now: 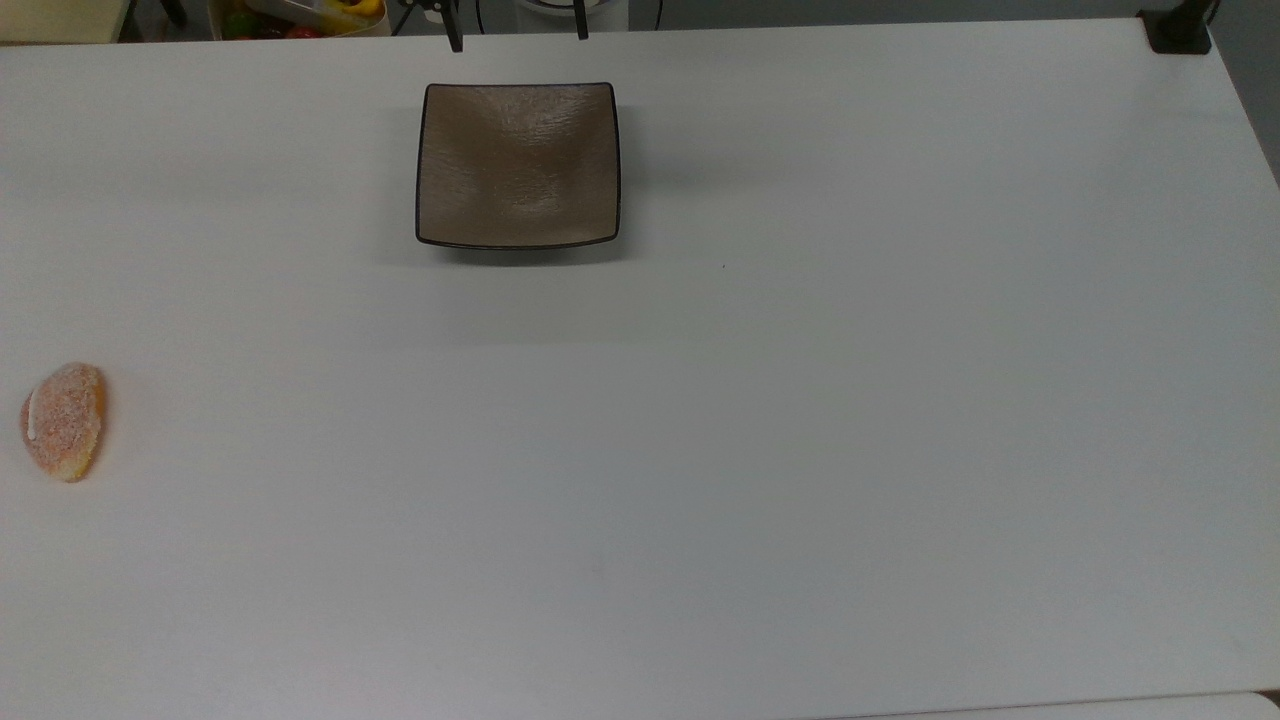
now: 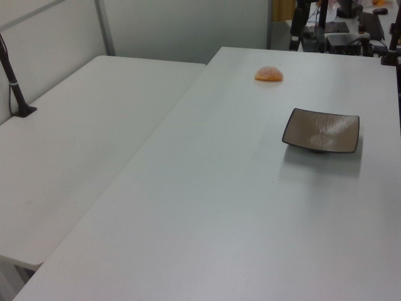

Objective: Bread is placed on a ceramic plate

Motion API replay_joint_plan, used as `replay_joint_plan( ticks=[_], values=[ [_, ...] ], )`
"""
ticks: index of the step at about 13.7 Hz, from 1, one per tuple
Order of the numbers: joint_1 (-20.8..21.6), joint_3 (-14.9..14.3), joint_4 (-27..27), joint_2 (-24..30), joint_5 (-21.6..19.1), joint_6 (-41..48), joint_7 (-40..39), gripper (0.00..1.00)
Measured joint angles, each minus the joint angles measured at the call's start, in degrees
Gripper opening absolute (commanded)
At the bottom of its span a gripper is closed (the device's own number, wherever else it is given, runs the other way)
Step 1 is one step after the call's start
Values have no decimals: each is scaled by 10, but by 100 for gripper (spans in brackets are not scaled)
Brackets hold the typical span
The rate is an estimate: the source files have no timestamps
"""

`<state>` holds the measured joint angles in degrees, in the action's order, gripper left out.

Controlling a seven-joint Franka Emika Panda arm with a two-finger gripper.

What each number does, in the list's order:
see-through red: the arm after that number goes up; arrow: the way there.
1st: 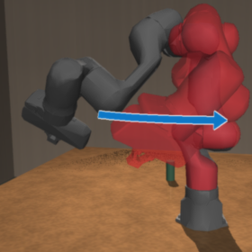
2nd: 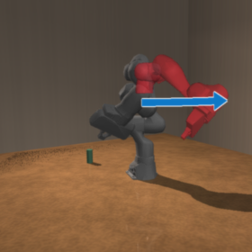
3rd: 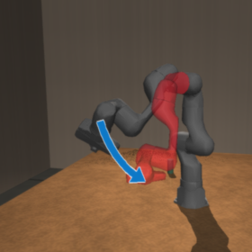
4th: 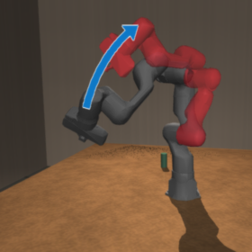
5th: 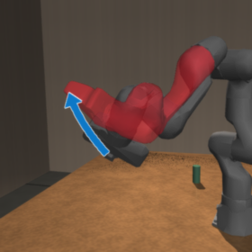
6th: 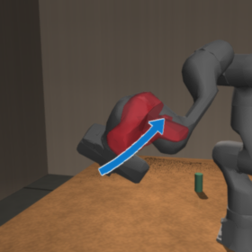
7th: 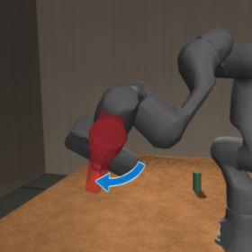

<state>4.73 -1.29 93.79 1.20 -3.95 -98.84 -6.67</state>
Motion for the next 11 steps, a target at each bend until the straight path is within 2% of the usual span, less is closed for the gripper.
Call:
replay_joint_plan(
  ticks=[11],
  values=[
    [-43,-5,12,-1,0,0,-228,100]
  ],
)
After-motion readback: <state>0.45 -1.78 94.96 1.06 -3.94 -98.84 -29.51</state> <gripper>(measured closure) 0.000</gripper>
